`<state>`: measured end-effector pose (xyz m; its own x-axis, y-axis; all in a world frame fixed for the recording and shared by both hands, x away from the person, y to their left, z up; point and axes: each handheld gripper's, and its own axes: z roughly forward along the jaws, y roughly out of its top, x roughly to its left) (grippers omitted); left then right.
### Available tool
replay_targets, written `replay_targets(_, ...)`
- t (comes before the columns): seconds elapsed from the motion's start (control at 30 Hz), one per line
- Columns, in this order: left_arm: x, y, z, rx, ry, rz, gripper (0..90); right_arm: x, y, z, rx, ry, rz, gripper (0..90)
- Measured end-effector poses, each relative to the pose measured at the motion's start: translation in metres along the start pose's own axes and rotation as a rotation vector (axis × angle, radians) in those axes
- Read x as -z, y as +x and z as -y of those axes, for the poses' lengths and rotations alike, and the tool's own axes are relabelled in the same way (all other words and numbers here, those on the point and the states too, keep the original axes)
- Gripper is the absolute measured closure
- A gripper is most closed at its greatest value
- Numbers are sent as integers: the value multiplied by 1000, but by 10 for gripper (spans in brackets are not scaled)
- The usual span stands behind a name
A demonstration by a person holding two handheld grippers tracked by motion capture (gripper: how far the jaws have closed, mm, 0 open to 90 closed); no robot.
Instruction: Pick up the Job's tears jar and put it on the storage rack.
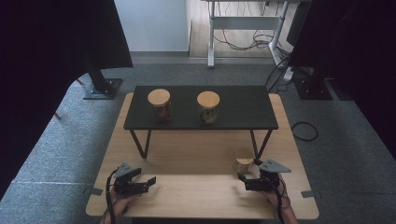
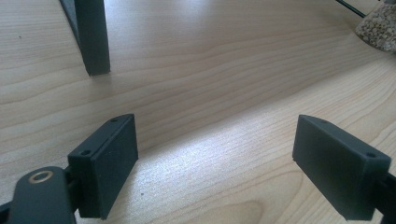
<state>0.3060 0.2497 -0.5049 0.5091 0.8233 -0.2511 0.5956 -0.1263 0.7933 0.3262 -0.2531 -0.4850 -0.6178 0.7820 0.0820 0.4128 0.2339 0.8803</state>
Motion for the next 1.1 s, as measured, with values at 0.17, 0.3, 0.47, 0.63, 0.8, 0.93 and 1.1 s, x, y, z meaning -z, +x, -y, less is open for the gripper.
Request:
replay_targets(0.17, 0, 0, 0, 1, -1, -3, 136, -7, -1, -1, 4, 5, 28, 53)
replay_targets(0.3, 0, 0, 0, 1, -1, -4, 136, -13, -2, -3, 3, 10, 38, 51)
replay_targets(0.47, 1, 0, 0, 4, -5, -6, 136, -21, -2, -6, 10, 20, 43, 52)
replay_targets(0.63, 1, 0, 1, 7, -6, -7, 136, -29, -2, -8, 22, 37, 68, 61)
replay_targets(0.8, 1, 0, 1, 7, -5, -9, 135, -34, -2, -10, 13, 44, 78, 78)
replay_targets(0.93, 1, 0, 1, 6, -5, -11, 135, -36, -2, -11, 13, 46, 96, 126)
replay_targets(1.1, 1, 0, 0, 0, -1, -13, 135, -39, 0, -9, 13, 55, 125, 196)
